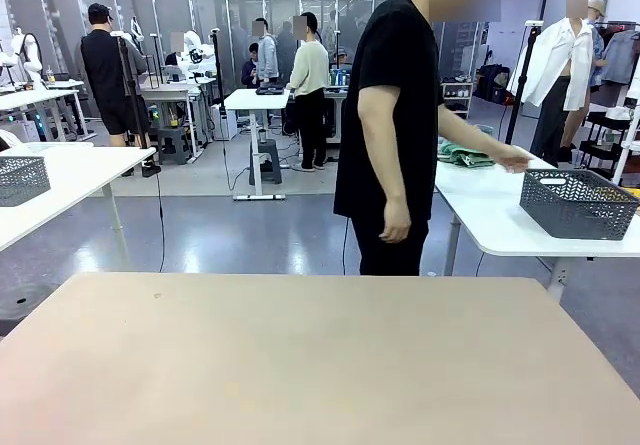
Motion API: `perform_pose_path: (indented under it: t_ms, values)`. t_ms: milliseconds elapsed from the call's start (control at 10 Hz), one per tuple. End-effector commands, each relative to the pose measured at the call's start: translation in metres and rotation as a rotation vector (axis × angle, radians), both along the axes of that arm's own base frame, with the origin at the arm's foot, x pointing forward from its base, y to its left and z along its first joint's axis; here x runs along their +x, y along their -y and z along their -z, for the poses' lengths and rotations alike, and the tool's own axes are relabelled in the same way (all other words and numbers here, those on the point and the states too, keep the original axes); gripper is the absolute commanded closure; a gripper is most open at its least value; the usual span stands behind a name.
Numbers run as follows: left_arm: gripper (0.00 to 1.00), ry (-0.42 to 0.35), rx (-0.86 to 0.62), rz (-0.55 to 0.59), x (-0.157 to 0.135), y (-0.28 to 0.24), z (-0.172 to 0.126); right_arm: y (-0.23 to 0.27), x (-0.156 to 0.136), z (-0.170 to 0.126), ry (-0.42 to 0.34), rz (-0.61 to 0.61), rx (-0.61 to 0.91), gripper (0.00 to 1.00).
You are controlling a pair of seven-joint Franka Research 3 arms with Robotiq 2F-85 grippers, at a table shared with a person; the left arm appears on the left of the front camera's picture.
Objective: Fold the towels and place them in the basket.
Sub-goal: When a person lays out a Towel with hook on the table, fold it in half twice.
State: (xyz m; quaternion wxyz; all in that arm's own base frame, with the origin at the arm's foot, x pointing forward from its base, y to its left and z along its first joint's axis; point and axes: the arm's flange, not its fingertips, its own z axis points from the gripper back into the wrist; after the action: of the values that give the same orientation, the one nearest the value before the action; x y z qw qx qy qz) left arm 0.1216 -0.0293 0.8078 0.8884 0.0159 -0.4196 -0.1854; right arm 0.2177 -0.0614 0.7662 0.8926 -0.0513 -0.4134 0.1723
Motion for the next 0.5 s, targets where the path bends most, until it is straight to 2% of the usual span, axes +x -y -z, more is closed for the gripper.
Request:
perform_pose_path:
  t_ms: [0,400]
  values:
    - [0.00,0.010,0.002,0.002,-0.0051,-0.0007,-0.0014,-0.0004,0.0026,-0.0022,0.000,0.001,0.001,0.00]
    - [0.00,0.010,0.002,0.002,-0.0051,-0.0007,-0.0014,-0.0004,0.0026,-0.0022,0.000,0.001,0.001,0.00]
